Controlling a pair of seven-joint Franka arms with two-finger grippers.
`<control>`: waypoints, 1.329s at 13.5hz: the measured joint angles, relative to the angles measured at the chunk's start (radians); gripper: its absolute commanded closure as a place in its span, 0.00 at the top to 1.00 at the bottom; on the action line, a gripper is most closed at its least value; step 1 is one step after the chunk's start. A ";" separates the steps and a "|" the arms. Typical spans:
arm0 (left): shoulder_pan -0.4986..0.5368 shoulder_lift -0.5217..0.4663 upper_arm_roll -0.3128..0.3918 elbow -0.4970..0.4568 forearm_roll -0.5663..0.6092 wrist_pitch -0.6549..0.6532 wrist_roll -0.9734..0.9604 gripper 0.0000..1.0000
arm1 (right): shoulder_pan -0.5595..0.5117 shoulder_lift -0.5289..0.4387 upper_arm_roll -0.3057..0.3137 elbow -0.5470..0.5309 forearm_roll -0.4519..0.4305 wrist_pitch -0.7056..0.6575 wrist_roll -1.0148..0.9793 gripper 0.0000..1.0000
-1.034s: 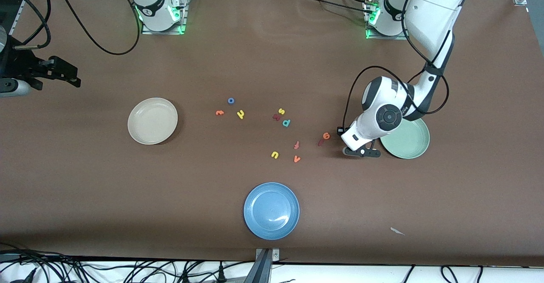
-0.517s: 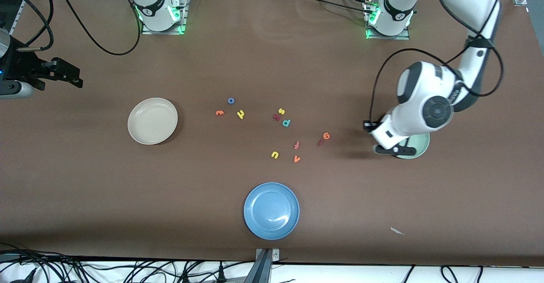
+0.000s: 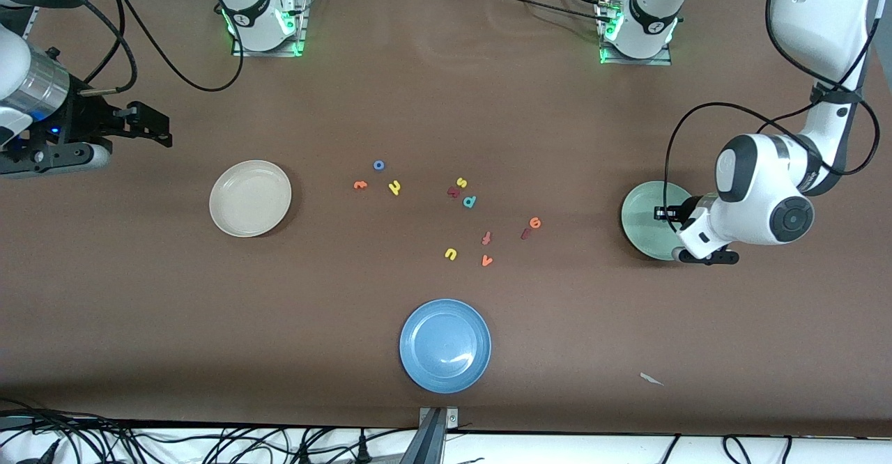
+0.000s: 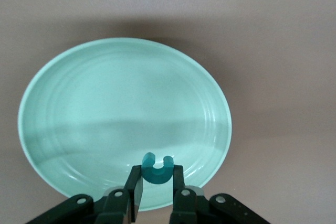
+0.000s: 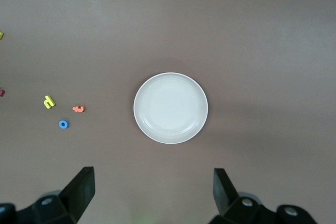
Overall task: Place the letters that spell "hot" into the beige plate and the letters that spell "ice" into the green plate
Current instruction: 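Release the teal c on the green plate while the right gripper reaches letters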
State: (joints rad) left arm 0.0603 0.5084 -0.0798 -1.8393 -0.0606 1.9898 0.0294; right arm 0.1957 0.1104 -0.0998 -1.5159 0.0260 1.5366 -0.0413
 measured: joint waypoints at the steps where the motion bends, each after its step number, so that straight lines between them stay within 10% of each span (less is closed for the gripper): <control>1: -0.001 0.005 -0.003 0.000 0.001 0.000 0.000 0.88 | 0.000 0.005 0.000 0.000 0.000 0.000 0.000 1.00; 8: -0.010 -0.045 -0.030 0.057 0.001 -0.029 -0.025 1.00 | -0.067 0.099 0.206 -0.005 0.004 0.077 0.160 1.00; 18: -0.132 -0.042 -0.272 0.076 0.001 0.103 -0.667 0.89 | -0.074 0.168 0.425 -0.313 -0.024 0.504 0.401 1.00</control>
State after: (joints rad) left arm -0.0719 0.4661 -0.3516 -1.7630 -0.0592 2.0932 -0.6374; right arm 0.1218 0.2783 0.3254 -1.8289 0.0023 2.0404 0.3596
